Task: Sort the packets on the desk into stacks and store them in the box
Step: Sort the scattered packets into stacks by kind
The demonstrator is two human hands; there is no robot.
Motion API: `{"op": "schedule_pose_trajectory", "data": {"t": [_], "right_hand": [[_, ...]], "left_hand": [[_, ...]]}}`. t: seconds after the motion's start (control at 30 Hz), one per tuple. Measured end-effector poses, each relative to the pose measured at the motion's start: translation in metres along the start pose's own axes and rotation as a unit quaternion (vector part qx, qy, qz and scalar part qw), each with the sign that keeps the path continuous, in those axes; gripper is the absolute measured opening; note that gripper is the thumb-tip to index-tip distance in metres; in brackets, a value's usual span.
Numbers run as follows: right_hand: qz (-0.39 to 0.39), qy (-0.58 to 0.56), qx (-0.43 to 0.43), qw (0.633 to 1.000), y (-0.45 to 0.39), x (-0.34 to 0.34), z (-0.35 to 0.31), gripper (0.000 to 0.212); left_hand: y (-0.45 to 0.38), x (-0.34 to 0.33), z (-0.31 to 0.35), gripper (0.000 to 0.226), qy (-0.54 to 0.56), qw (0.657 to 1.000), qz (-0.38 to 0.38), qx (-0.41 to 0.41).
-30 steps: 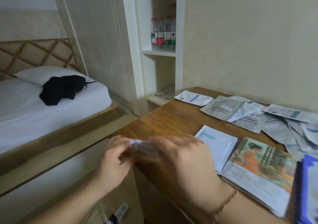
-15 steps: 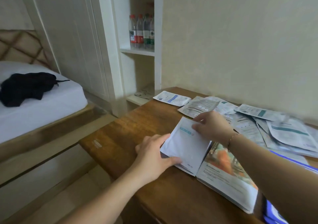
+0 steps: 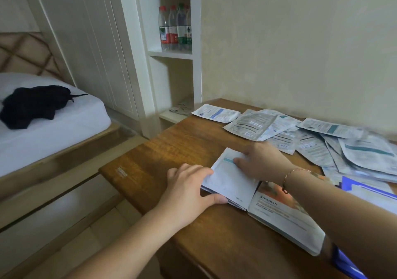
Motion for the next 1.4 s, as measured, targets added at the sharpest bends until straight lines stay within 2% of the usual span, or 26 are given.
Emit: {"op": "schedule_pose_trajectory", "data": {"t": [0.1,0.23,0.57,0.77,0.87,0.97,1.07,1.13,1.23,1.3,1.4], "right_hand": [[-0.003,-0.001,-0.002,1.000,0.002,-0.002,0.000,0.036],[-0.004,0.012,-0.025,1.000,0.004,-0.005,0.003,0.041],[0.019,0.039,-0.031,0.999,-0.004,-0.011,-0.003,0.051],[0.011,0.055,-0.014,0.998,0.000,-0.012,-0.001,0.065],[0.024,0.017,-0.013,0.999,0.013,0.005,0.009,0.063],[0.076,-0.026,-0.005,0.997,0.041,0.036,0.046,0.055],[0.136,-0.027,-0.067,0.988,0.086,0.076,0.126,0.052],[0.163,0.000,-0.149,0.975,0.123,0.100,0.188,0.051],[0.120,0.047,-0.244,0.961,0.180,0.113,0.260,0.059],[0.078,0.017,-0.240,0.967,0.209,0.110,0.283,0.060],[0.097,-0.007,-0.211,0.973,0.239,0.111,0.292,0.059]], "left_hand": [[0.001,0.001,0.001,0.072,-0.016,1.000,-0.003,-0.010],[0.001,0.001,0.000,0.084,-0.033,0.998,-0.046,-0.029],[-0.013,0.000,0.004,0.076,-0.043,0.998,-0.041,0.019],[-0.007,-0.002,0.001,0.076,0.041,0.997,-0.061,0.034],[-0.006,0.001,0.003,0.081,0.057,0.994,-0.089,0.036],[-0.008,0.009,0.010,0.073,0.086,0.994,-0.038,0.051],[-0.019,0.020,0.041,0.066,0.076,0.997,0.017,-0.003],[-0.032,0.022,0.073,0.056,0.080,0.995,0.016,-0.054],[-0.053,0.015,0.132,0.049,0.095,0.986,-0.013,-0.134],[-0.067,0.006,0.179,0.059,0.075,0.976,-0.046,-0.198],[-0.086,-0.010,0.254,0.059,0.054,0.950,-0.095,-0.293]]}}
Point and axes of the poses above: each hand's wrist, its own y-axis away from the middle knuckle, its own x-axis out of the back of the hand, z = x × y, the point moved 5 cm from there along -y, towards the middle knuckle, and after that the axes turned 12 degrees about -y, right-handed, at the moved point
